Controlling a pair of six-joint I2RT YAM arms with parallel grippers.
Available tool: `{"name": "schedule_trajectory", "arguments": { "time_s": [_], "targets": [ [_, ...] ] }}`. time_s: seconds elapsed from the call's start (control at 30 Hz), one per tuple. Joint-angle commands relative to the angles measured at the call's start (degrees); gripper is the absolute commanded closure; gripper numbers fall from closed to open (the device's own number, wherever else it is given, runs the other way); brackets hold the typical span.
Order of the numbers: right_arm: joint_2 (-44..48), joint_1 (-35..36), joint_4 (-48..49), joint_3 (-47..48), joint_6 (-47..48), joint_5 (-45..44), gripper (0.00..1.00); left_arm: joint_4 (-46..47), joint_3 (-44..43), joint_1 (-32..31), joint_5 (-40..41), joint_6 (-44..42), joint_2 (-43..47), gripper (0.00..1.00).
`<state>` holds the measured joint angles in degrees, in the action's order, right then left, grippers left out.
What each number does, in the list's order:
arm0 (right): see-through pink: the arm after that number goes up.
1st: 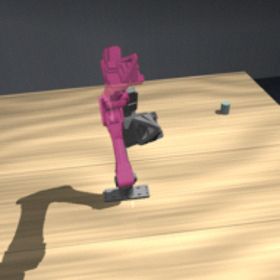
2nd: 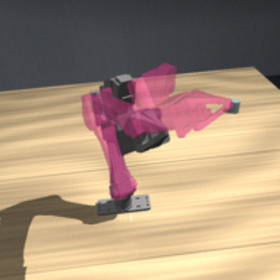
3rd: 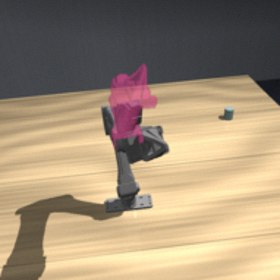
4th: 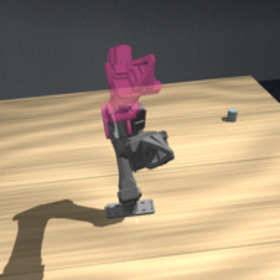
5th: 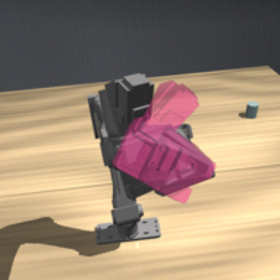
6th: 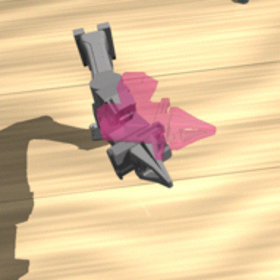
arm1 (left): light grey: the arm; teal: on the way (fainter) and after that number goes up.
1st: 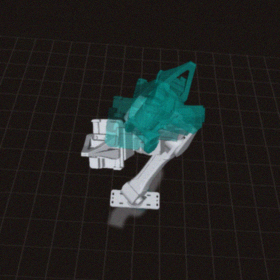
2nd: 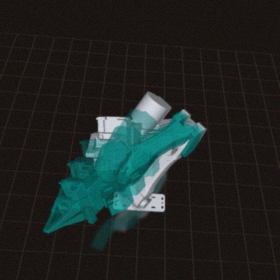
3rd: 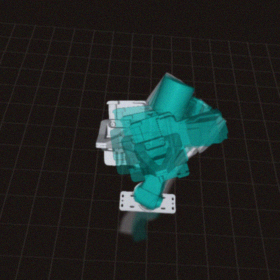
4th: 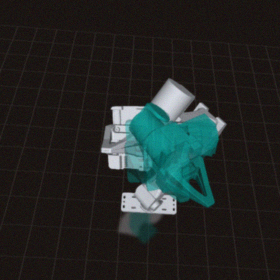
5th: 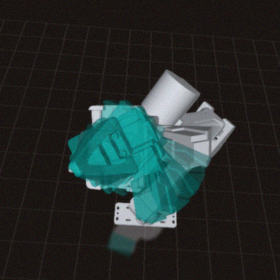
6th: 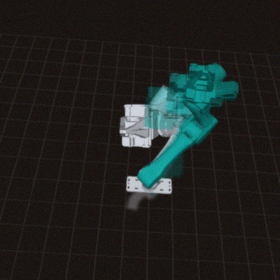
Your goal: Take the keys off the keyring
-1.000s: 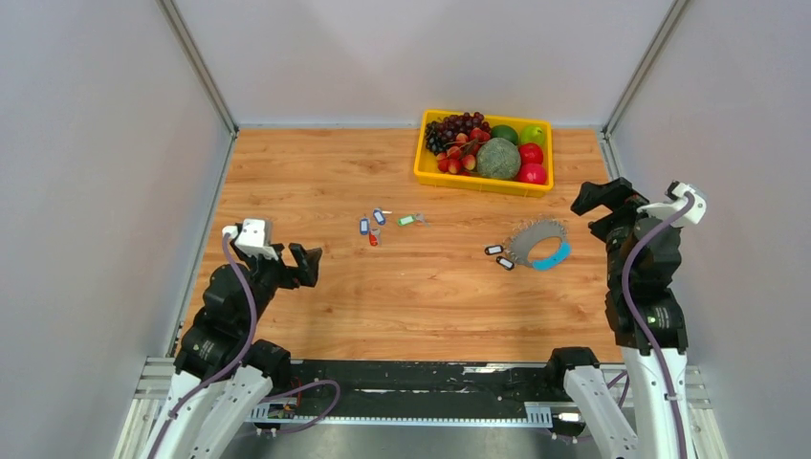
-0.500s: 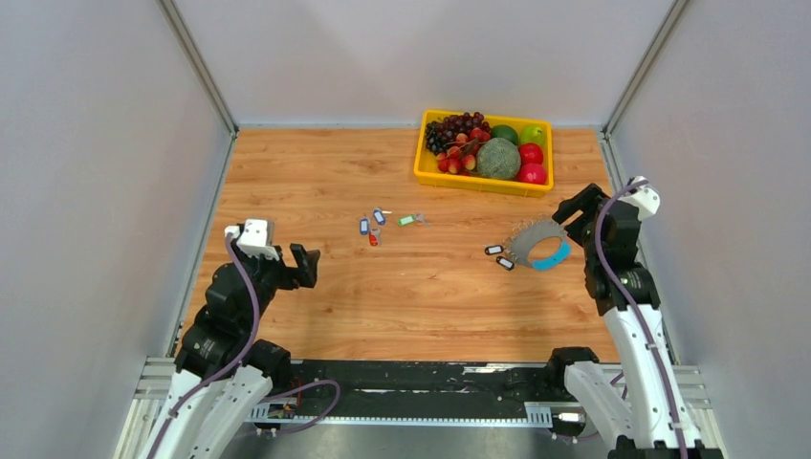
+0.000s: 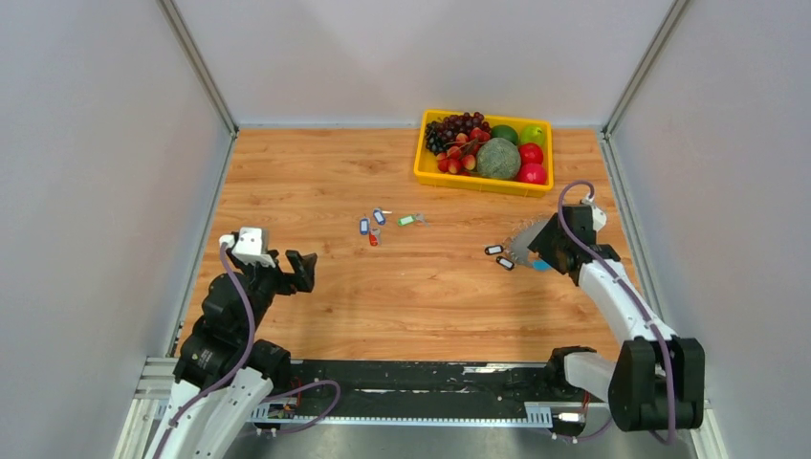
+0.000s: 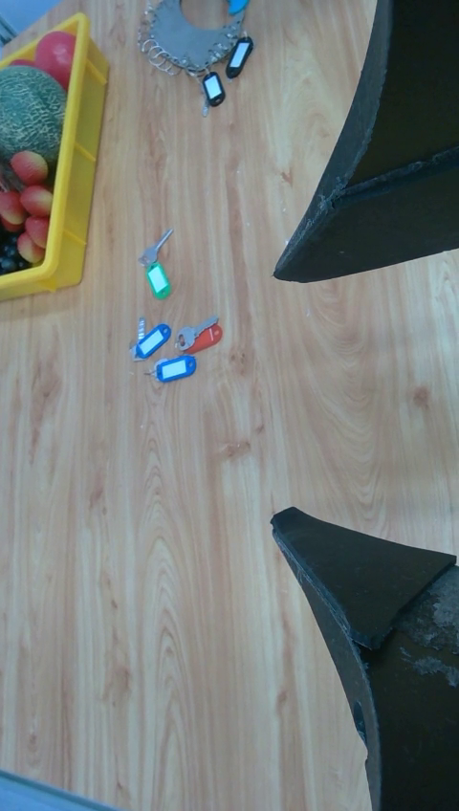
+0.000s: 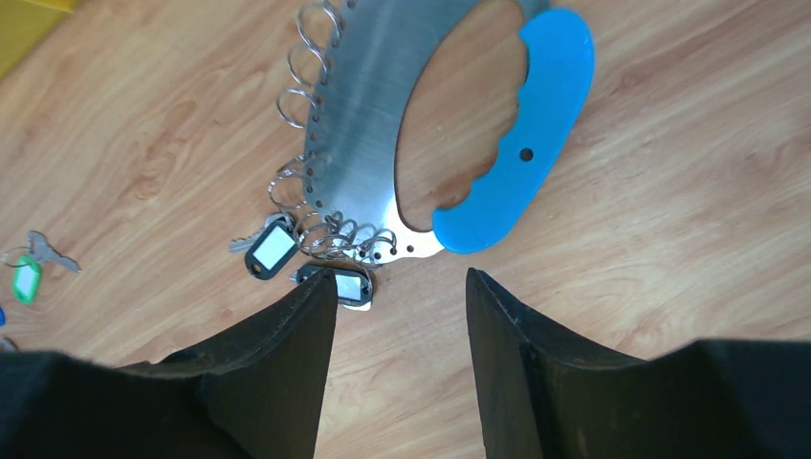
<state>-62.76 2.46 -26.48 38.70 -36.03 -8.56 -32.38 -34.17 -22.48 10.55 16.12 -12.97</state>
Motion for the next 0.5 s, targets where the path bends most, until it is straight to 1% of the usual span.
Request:
{"name": "schedule_trajectory", "arguments": {
  "time_s": [0.0, 0.17, 0.27, 0.43, 0.47],
  "targets": [
    [-5.6, 0.8, 4.5, -0.6, -3.8, 4.6, 0.45, 1.2, 0.1, 0.0, -2.7, -0.6, -1.8, 0.0],
    [-10.5, 2.1, 7.9, -1.3, -6.8, 4.5, 0.43, 1.7, 0.6, 0.0, -3.8, -0.8, -1.6, 0.0],
    [-14.2, 2.3, 9.3, -0.7, -8.1, 5.9, 0.43, 1.8, 0.6, 0.0, -4.8, -1.1, -2.1, 0.0],
    [-18.0, 2.6, 10.2, 0.7, -10.2, 5.1, 0.46, 1.9, 0.6, 0.0, -5.1, -1.2, -2.3, 0.0],
    [-18.5, 2.6, 10.6, 0.5, -10.7, 4.9, 0.49, 1.9, 0.7, 0.0, -5.2, -1.2, -2.2, 0.0]
  ]
}}
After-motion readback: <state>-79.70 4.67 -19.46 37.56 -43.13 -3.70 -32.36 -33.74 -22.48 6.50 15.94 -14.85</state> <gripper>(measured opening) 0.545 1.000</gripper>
